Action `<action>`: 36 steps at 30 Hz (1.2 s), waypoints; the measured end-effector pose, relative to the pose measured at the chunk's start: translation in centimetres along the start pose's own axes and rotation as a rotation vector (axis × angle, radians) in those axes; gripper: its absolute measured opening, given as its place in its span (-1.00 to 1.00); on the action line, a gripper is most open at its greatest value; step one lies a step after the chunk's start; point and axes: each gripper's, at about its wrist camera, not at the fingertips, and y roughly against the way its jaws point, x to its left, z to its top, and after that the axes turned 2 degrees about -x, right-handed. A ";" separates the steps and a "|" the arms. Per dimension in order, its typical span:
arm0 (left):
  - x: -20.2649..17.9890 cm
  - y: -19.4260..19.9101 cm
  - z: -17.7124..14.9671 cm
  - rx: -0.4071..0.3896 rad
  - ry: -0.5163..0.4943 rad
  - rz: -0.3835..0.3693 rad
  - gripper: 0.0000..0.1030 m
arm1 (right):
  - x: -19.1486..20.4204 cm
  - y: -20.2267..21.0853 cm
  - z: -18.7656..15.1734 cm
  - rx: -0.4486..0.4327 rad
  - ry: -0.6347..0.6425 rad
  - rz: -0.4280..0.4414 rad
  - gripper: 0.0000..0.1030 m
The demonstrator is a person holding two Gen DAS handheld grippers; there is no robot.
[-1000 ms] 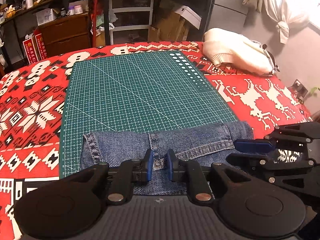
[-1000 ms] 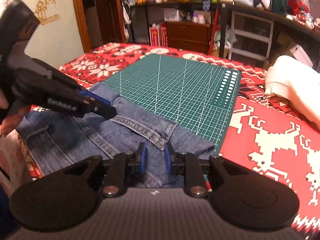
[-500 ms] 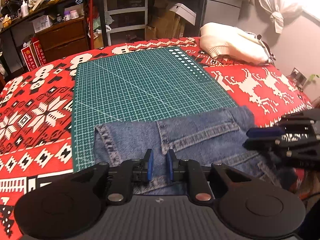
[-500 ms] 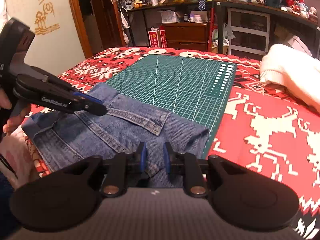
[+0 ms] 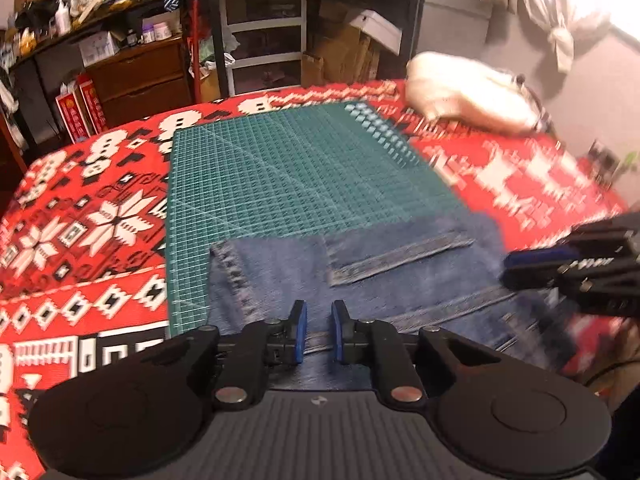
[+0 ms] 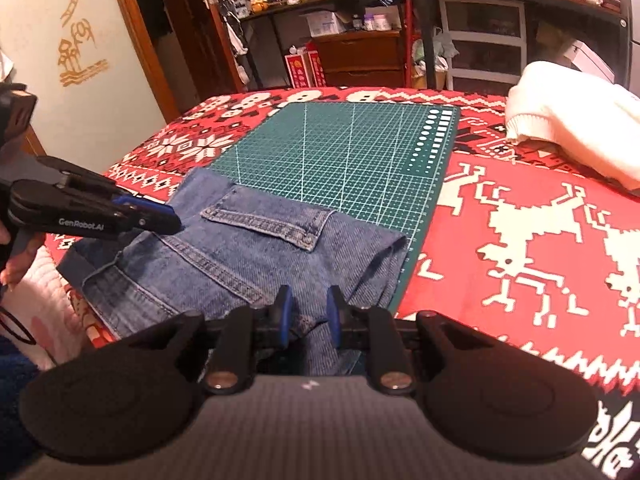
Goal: Fold clothes
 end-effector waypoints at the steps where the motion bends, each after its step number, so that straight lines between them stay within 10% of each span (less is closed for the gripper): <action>1: 0.0 0.2 0.3 -0.012 0.024 -0.032 -0.74 | 0.2 0.2 0.3 -0.007 0.002 0.005 -0.63; 15: -2.5 -3.8 -0.4 0.037 -0.019 -0.107 -0.71 | 4.1 -5.2 1.8 0.025 0.117 0.051 -0.86; 36: -1.1 -1.5 0.1 0.042 0.057 -0.079 -0.81 | 0.5 -1.3 0.5 0.040 -0.056 0.052 -0.96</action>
